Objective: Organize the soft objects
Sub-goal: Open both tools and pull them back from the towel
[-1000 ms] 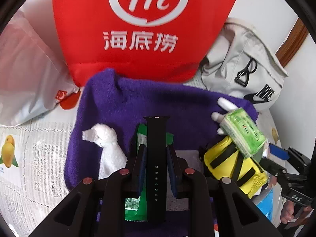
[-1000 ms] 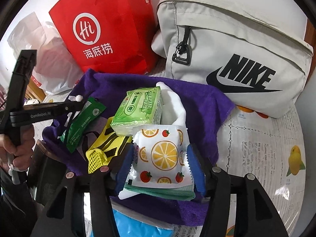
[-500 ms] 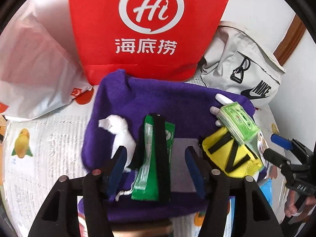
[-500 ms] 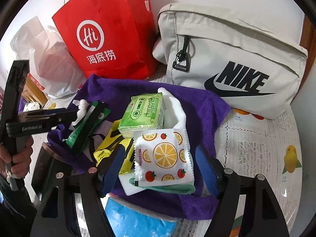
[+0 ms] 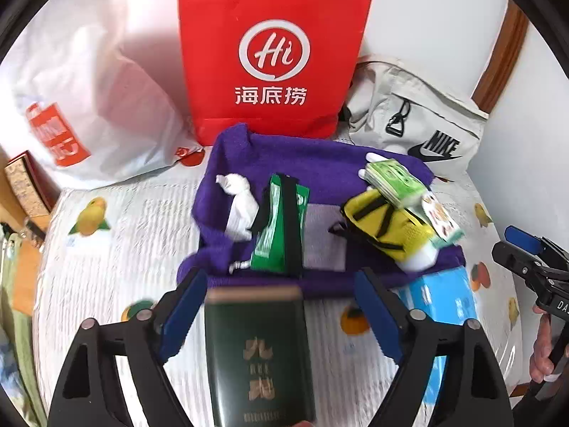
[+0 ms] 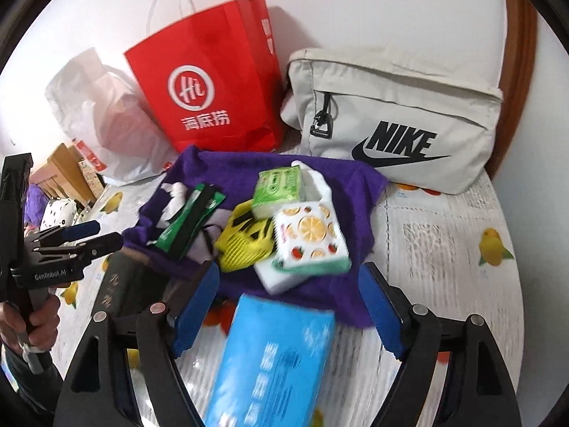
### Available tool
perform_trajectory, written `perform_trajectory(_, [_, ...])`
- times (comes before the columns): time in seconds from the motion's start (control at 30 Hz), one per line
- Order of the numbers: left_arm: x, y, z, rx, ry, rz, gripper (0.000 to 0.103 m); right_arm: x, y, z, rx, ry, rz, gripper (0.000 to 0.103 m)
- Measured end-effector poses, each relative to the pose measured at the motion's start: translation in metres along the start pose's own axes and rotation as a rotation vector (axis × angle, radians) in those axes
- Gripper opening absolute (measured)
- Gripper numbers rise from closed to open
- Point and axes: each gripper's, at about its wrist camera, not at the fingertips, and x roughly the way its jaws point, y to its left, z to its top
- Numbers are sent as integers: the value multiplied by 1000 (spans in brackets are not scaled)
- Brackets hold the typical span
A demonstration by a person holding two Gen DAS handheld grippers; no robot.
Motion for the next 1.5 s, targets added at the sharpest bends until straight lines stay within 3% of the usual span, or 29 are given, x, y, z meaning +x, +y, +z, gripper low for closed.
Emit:
perform_trajectory(0.23, [-61,-6,-42,-9,-78,46,97,-44,25,-34,4,-22,6,88])
perform_trajectory(0.3, [-79,-11,-55,0,-106,70,101,-58,34,-46,-1,-28,-18,95])
perform_trajectory(0.5, [-119,-25,-90,27,-166,132,103,-88,49,-74,0,-58,-64,101])
perform_trajectory(1.07, [-174,-35,-153,5,-234,137,103,-157,58,-137,51,-114,-110,101])
perform_trajectory(1.5, [-191,-45,-176,18,-259,150,103,-182,60,-162,52,-158,-116,101])
